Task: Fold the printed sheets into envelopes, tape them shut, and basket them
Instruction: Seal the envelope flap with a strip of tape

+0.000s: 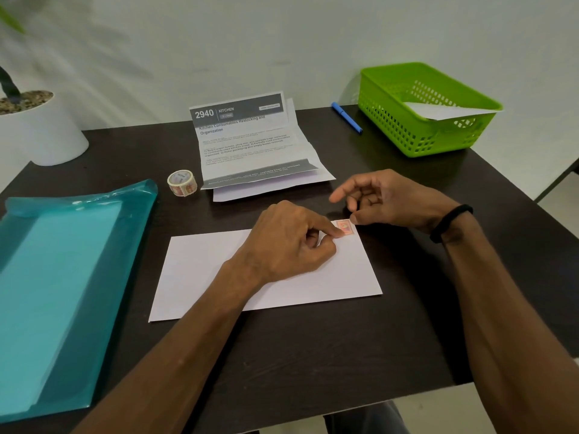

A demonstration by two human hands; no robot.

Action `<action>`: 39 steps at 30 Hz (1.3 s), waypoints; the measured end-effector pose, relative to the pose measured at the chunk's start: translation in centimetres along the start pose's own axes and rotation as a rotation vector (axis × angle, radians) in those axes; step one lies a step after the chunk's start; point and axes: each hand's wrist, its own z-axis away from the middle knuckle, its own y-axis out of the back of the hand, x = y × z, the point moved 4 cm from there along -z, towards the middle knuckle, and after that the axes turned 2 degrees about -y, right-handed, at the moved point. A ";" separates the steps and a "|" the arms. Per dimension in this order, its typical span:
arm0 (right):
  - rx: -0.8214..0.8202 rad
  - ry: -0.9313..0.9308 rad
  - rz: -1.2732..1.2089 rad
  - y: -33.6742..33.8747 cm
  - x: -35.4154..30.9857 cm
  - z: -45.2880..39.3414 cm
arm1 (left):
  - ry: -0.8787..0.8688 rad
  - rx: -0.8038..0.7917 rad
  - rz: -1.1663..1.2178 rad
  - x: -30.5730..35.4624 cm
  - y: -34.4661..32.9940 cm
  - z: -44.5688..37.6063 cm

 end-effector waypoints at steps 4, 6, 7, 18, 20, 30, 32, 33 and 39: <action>-0.051 -0.021 0.002 -0.1 -0.2 0.1 | -0.012 0.001 -0.001 0.1 0.0 0.0; -0.072 -0.031 0.000 -0.3 -0.4 0.3 | -0.014 0.002 0.000 0.0 0.0 0.0; -0.080 -0.036 0.001 -0.4 -0.5 0.3 | -0.011 0.002 0.001 0.0 0.0 0.1; -0.039 -0.074 -0.030 -0.3 -0.8 0.8 | -0.030 0.079 -0.036 0.1 0.4 0.2; 0.092 -0.073 -0.065 -0.1 -0.7 0.5 | 0.009 0.154 -0.067 -0.1 0.9 0.1; 0.334 -0.101 -0.135 0.0 0.3 -0.1 | 0.454 -0.508 -0.121 -3.3 5.7 2.3; 0.363 -0.108 -0.133 -0.1 0.3 -0.2 | 0.512 -0.586 -0.156 -3.4 6.4 3.1; 0.380 -0.110 -0.129 -0.1 0.3 -0.2 | 0.526 -0.619 -0.178 -3.5 6.7 3.4; 0.632 -0.072 -0.115 -1.1 0.1 1.5 | 0.511 -0.704 -0.285 -4.8 7.2 3.9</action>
